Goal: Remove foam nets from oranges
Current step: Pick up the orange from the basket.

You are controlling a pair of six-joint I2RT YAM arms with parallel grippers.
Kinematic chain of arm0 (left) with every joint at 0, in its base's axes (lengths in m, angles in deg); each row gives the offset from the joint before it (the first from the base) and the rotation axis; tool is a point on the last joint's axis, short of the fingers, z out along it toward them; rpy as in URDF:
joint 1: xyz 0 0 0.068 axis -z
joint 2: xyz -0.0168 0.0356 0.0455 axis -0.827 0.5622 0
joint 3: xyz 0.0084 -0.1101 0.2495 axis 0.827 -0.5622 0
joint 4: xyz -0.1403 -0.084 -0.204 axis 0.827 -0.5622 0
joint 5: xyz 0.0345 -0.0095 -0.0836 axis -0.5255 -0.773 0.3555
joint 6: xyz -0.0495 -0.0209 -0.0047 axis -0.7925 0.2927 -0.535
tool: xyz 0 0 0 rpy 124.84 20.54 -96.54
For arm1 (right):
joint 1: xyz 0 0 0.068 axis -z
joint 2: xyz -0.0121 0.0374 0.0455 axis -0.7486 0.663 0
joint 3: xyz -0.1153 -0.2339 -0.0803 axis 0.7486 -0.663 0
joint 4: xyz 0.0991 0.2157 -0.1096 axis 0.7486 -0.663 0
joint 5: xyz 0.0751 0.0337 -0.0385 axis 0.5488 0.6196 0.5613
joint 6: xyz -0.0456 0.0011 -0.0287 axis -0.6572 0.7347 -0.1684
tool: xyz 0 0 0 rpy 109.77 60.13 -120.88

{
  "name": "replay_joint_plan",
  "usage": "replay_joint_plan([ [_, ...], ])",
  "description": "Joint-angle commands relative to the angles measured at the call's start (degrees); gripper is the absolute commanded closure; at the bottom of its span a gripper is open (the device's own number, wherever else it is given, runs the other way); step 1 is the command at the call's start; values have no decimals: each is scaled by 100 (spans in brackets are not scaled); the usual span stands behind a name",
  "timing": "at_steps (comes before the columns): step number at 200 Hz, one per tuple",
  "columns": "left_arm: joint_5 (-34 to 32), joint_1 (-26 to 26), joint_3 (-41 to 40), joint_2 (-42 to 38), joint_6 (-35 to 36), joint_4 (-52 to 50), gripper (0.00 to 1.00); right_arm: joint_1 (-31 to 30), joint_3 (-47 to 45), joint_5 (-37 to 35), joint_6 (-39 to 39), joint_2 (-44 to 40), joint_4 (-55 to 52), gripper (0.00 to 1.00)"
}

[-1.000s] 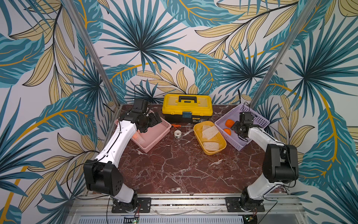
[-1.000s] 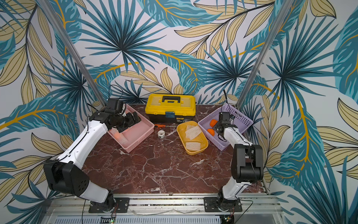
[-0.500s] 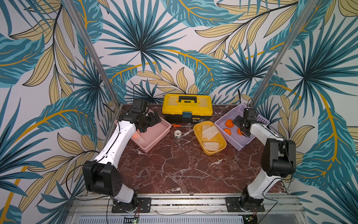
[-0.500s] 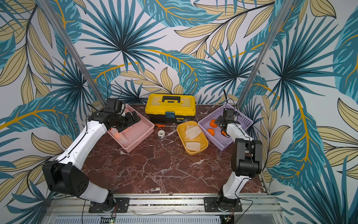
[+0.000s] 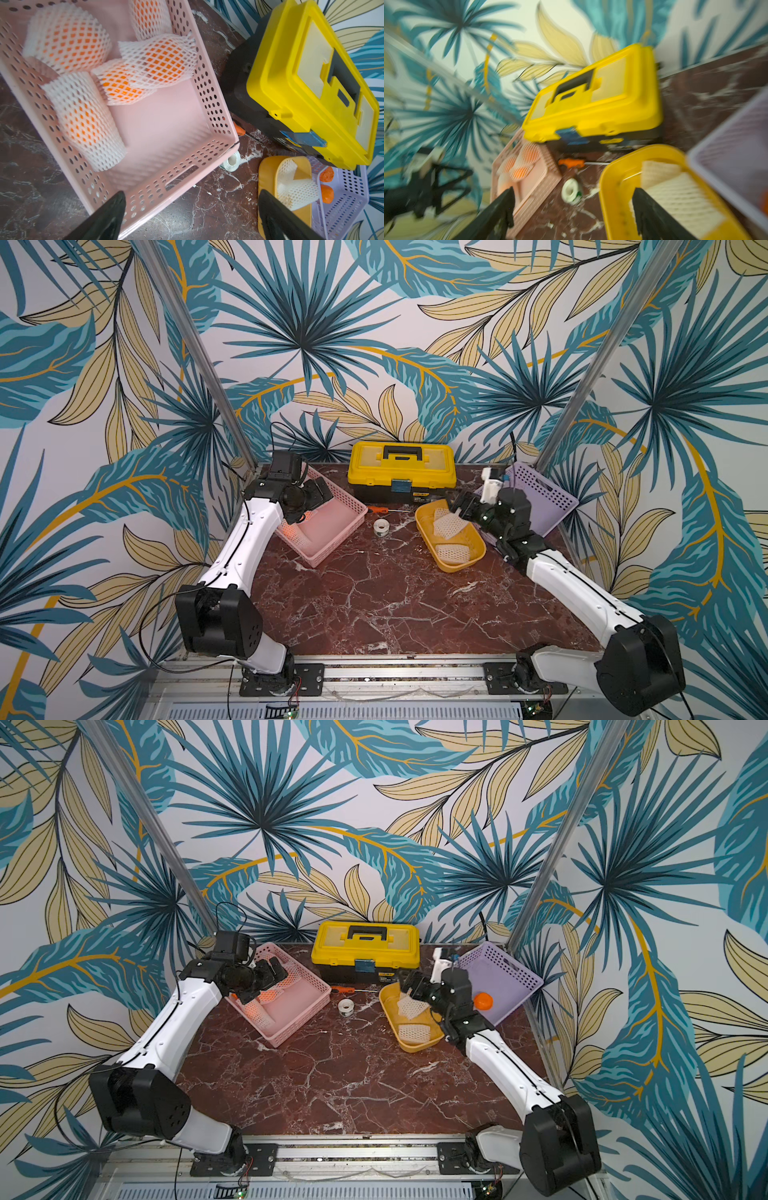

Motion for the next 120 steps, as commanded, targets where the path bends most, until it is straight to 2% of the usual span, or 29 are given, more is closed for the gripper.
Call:
replay_joint_plan([
  [1, -247, -162, 53, 348, 29, 47, 0, -855, -303, 306, -1000, 59, 150, 11],
  [23, -254, -380, 116, 595, -50, 39, 1, -1742, -523, -124, -1635, 280, 161, 12],
  [43, -414, -558, 265, 926, -314, -293, 0, -2217, -646, -481, -1956, 638, 255, 14],
  [77, -733, -614, 782, 1726, -450, -993, 10, -2551, -631, -536, -2065, 1043, 396, 16],
  [120, -1313, -627, 1540, 2516, -433, -1622, 19, -2664, -600, -540, -2044, 1050, 374, 16],
])
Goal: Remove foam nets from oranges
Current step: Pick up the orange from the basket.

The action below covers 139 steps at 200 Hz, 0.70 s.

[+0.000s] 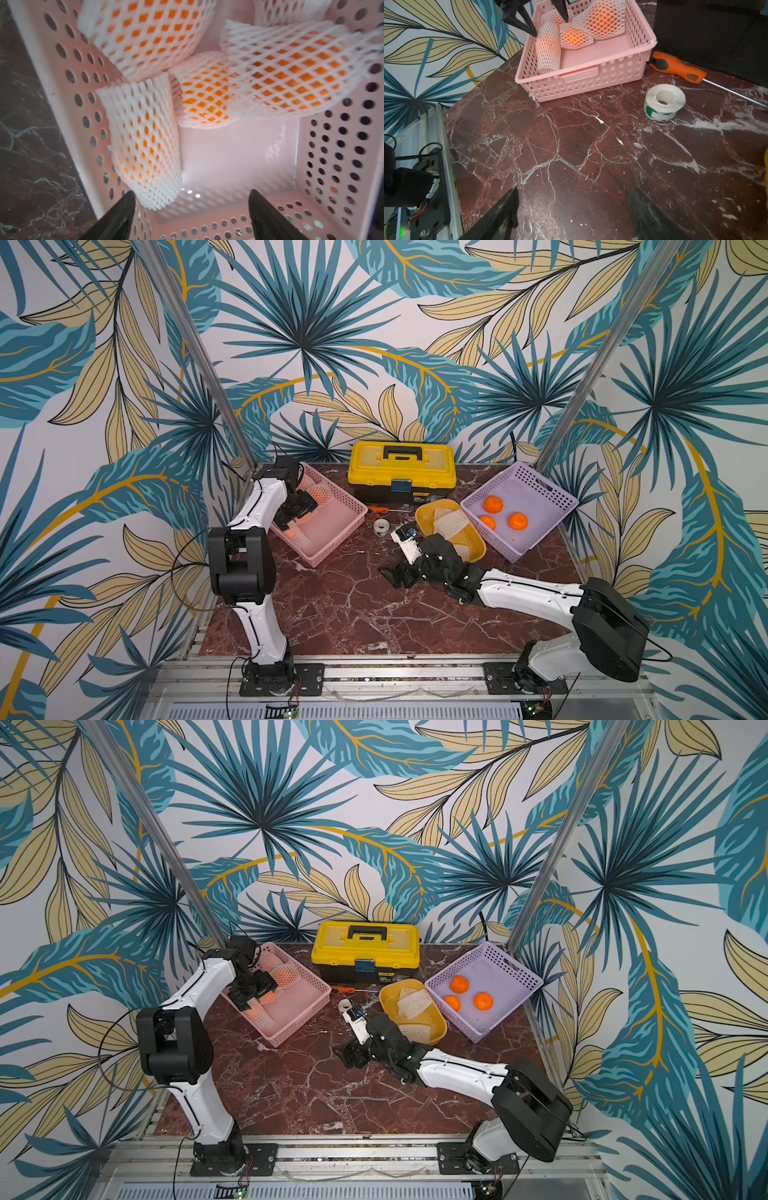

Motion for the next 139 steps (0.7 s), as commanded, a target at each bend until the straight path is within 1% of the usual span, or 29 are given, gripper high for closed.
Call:
replay_joint_plan([
  [1, -485, -28, 432, 219, -24, -553, 19, -50, -24, -89, -115, -21, 132, 16],
  [16, -590, -24, 580, 327, -10, -649, 24, -80, 19, -138, -116, 14, 58, 16],
  [44, -898, -23, 866, 501, 62, -882, 29, -117, 48, -156, -105, -7, 8, 16],
  [63, -1044, -28, 935, 615, 157, -944, 30, -126, 55, -192, -90, 18, 10, 16],
  [99, -1118, -24, 1140, 939, 390, -1059, 33, -143, 117, -211, -87, 74, -75, 17],
  [139, -1242, -24, 1182, 1141, 463, -1085, 35, -161, 189, -231, -104, 164, -161, 17],
])
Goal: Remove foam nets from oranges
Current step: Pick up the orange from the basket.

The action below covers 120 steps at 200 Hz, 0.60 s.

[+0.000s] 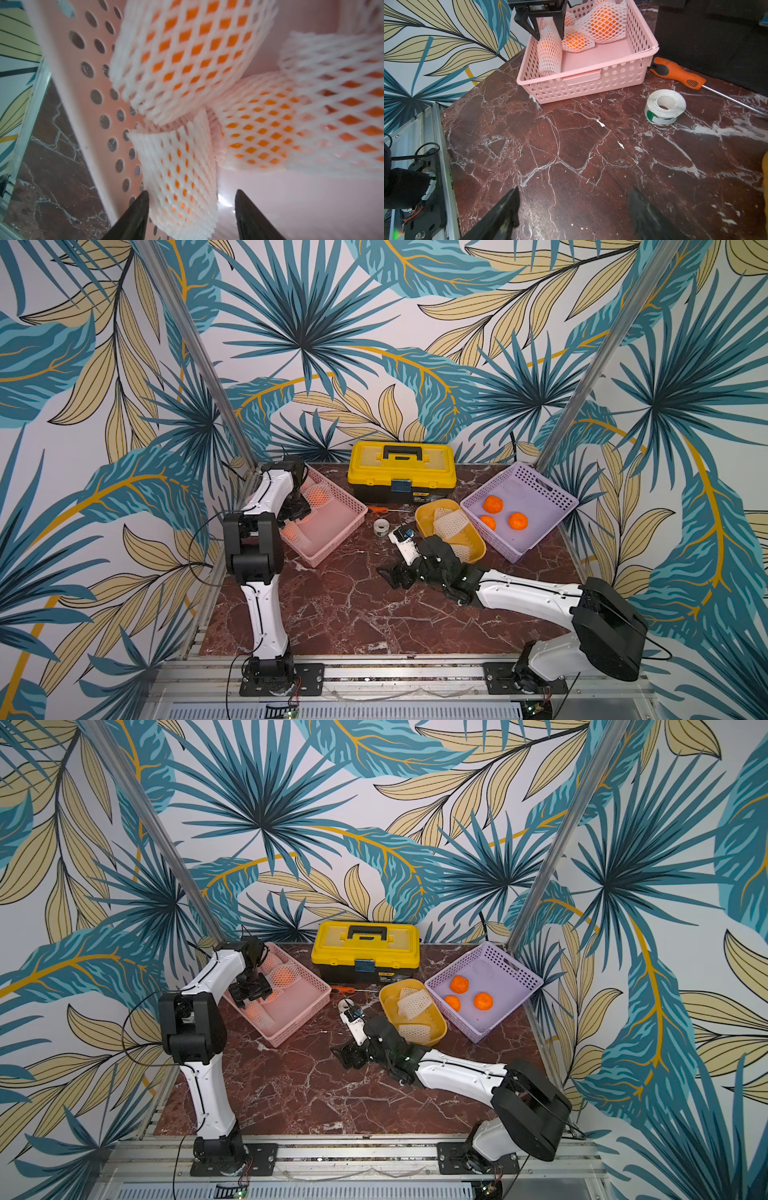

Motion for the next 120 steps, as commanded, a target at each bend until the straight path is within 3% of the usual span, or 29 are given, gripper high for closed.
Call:
replay_joint_plan([
  [1, -213, -22, 158, 77, 125, -143, 36, -54, 128, -75, -67, 120, -135, 17],
  [58, -148, -24, 193, 361, 131, -152, 45, -75, 216, -136, -83, 254, -224, 17],
  [120, 117, -29, 156, 522, -28, -165, 37, -106, 295, -249, -110, 342, -349, 18],
])
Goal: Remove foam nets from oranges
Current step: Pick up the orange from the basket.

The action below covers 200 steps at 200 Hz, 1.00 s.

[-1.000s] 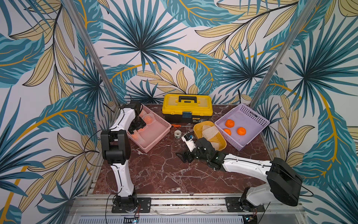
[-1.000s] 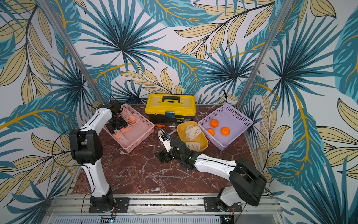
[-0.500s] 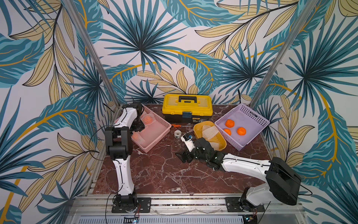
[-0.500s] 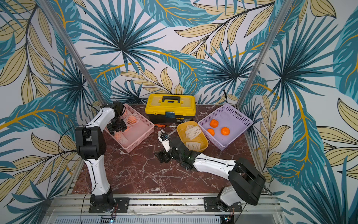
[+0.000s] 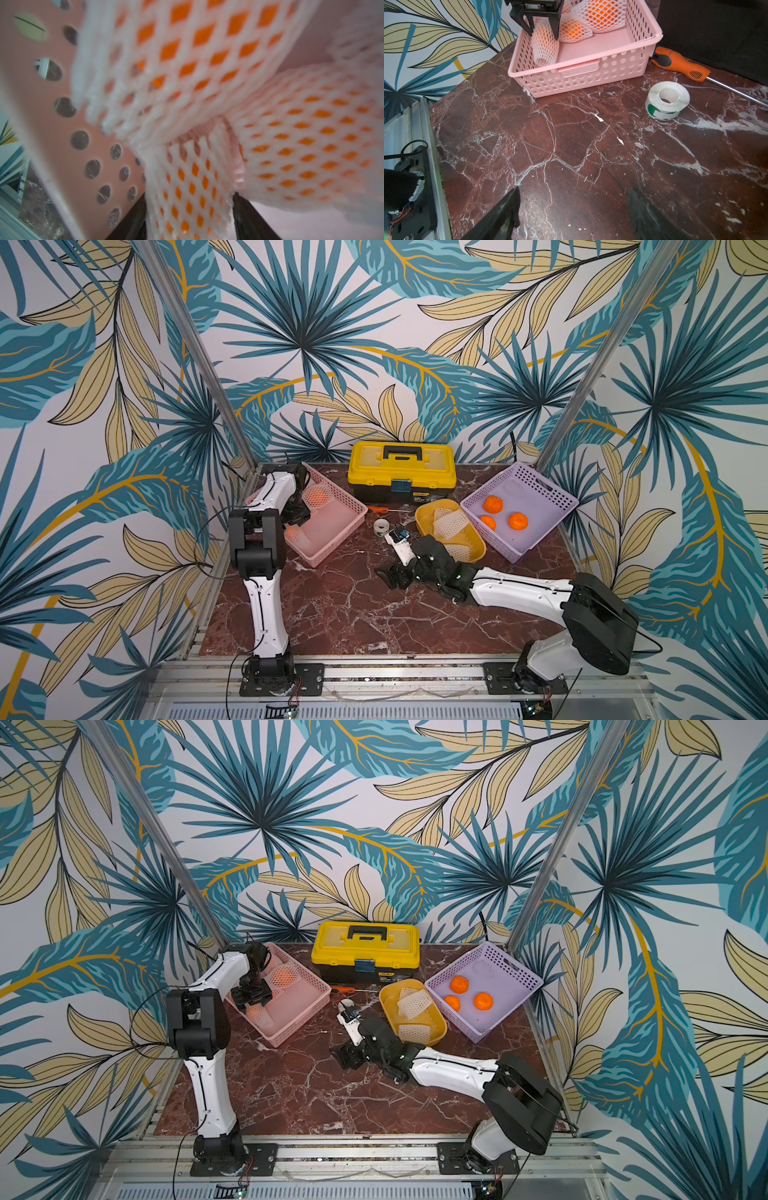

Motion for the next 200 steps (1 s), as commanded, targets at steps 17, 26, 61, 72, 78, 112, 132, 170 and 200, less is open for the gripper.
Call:
replay_joint_plan([
  [17, 288, -25, 114, 141, -152, -72, 44, -41, 98, -128, -94, 114, -122, 17],
  [26, 279, -27, 128, 85, -200, -63, 48, -42, 109, -118, -92, 124, -131, 17],
  [61, 342, -20, 205, -217, -271, -54, 60, -43, 68, -222, -87, 89, -97, 18],
  [72, 340, -12, 200, -364, -274, -54, 62, -41, 65, -254, -92, 84, -96, 18],
  [78, 343, -11, 210, -447, -286, -54, 64, -48, 65, -271, -80, 72, -96, 18],
  [112, 369, 57, 184, -893, -289, -56, 68, -48, -11, -374, -41, 27, 13, 18],
  [132, 394, 116, 97, -1168, -289, -54, 68, -41, -36, -445, -31, 5, 36, 18],
  [170, 684, 312, -164, -1734, -344, -54, 68, -47, -150, -679, 1, -52, 204, 18],
  [200, 1301, 752, -449, -2320, -588, -45, 68, -32, -269, -906, 42, -121, 386, 18],
])
